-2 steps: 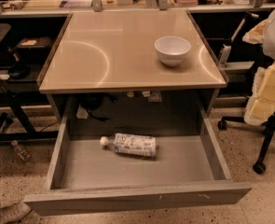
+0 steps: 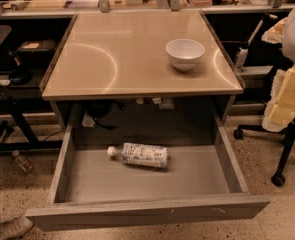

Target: Pick blue plastic bottle from top drawer and place on counter

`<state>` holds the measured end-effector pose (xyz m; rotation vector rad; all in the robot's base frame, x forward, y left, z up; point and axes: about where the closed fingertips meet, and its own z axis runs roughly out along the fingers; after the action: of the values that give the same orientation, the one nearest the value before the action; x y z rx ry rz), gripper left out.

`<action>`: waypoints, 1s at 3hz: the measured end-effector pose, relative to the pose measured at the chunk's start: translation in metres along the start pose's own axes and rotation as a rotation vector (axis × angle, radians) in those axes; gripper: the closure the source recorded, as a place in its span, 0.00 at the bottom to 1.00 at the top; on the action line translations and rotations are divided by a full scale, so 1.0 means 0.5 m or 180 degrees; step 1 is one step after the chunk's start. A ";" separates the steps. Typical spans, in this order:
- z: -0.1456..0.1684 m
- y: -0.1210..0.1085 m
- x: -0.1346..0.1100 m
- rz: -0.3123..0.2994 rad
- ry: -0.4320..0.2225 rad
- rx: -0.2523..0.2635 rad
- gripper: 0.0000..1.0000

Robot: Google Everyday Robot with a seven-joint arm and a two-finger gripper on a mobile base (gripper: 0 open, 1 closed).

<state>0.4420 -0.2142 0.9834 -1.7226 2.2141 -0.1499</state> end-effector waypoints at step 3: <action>0.234 0.051 -0.071 -0.0058 0.0211 -0.0310 0.00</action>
Offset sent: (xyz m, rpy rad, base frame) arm 0.0302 0.0576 -0.1220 -0.0740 0.0938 0.0197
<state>0.4636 -0.1598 0.8730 -1.8140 2.2887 -0.1065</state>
